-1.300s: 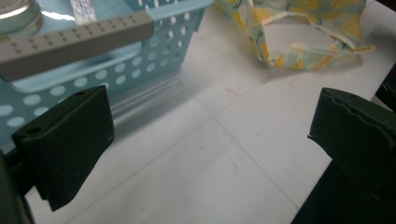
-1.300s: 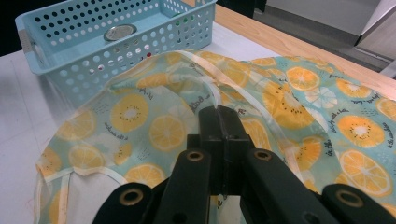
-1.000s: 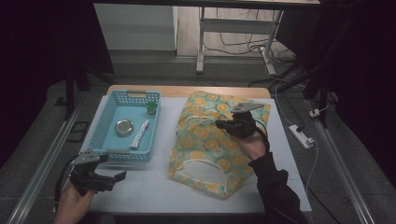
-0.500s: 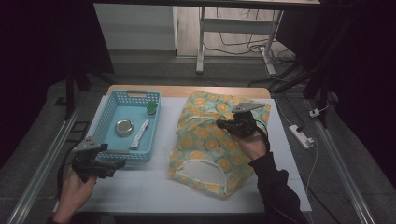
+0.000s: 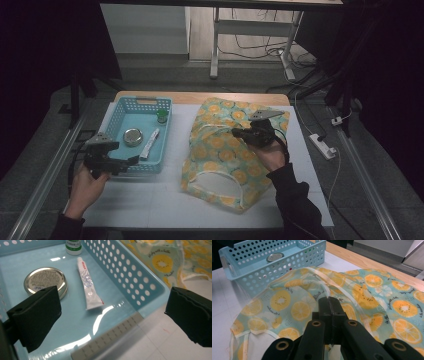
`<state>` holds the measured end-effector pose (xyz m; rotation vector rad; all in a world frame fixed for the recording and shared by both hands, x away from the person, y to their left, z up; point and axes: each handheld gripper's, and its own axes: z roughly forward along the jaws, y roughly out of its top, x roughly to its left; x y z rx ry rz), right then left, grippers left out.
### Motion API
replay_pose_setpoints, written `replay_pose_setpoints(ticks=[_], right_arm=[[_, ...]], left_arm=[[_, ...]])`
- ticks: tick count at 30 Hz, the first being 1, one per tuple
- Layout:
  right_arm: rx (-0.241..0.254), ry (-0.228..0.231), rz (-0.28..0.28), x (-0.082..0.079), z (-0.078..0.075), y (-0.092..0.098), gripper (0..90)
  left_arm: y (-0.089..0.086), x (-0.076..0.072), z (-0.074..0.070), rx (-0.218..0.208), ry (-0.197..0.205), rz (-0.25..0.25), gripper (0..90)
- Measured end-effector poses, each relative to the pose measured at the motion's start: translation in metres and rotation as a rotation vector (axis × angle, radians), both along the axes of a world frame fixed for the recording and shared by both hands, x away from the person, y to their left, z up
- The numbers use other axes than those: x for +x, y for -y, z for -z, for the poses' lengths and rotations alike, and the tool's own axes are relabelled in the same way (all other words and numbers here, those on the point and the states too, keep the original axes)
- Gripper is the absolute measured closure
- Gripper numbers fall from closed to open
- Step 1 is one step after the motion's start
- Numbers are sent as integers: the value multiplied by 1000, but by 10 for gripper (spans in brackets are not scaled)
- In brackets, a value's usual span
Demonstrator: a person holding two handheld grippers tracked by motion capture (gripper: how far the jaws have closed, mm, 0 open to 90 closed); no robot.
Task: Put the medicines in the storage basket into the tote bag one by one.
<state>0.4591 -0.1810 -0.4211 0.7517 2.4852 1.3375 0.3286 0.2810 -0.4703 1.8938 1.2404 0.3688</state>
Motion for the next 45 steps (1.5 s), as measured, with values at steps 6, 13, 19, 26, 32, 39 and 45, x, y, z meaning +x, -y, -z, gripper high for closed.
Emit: replay_pose_setpoints(ticks=[6, 13, 19, 26, 32, 39, 45], right_arm=[[6, 0, 1, 0, 0, 1, 900], [12, 0, 5, 0, -1, 2, 900], [8, -2, 10, 1, 0, 2, 900], [14, -1, 10, 1, -1, 3, 900], [10, 0, 10, 2, 0, 3, 900], [10, -1, 9, 2, 0, 4, 900], [13, -2, 9, 2, 0, 4, 900]], left_arm=[[-1, 18, 0, 12, -16, -10, 0], [-4, 36, -4, 19, -49, -33, 0], [-7, 56, -6, 16, -80, -31, 0], [-9, 77, -6, 25, -116, -29, 0], [-12, 95, -6, 47, -142, -36, 0], [-15, 118, 6, 68, -207, -52, 0], [-12, 135, 18, 114, -260, -56, 0]])
